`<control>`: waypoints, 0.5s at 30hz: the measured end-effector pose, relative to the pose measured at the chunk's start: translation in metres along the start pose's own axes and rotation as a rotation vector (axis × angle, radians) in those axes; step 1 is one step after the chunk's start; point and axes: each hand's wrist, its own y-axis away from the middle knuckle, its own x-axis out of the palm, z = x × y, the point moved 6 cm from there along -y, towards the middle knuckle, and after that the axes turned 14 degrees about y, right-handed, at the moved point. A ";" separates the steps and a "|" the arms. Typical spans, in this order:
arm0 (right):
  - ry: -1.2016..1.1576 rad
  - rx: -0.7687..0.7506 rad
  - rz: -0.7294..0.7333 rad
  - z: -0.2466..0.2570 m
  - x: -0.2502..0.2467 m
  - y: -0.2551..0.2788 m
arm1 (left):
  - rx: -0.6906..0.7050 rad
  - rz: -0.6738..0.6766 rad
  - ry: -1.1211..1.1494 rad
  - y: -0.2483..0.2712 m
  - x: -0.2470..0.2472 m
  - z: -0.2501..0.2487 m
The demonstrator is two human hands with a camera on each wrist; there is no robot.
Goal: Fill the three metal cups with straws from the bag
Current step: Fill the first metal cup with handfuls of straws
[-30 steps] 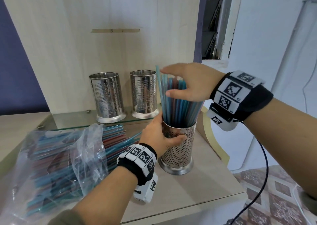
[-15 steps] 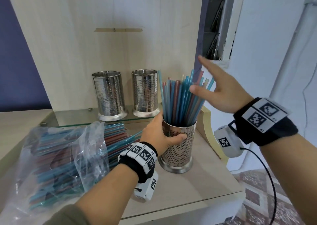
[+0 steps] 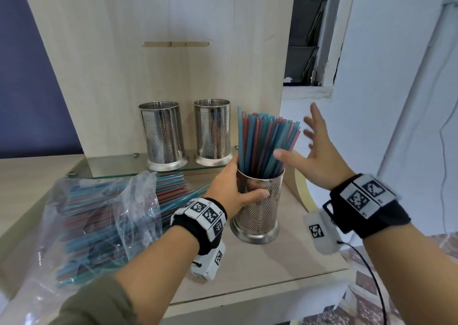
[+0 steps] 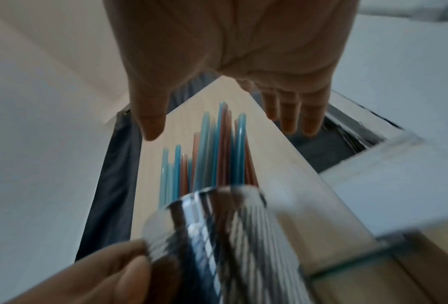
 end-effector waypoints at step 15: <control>-0.030 0.032 0.156 -0.030 0.074 0.027 | -0.228 0.160 -1.032 0.051 -0.116 0.026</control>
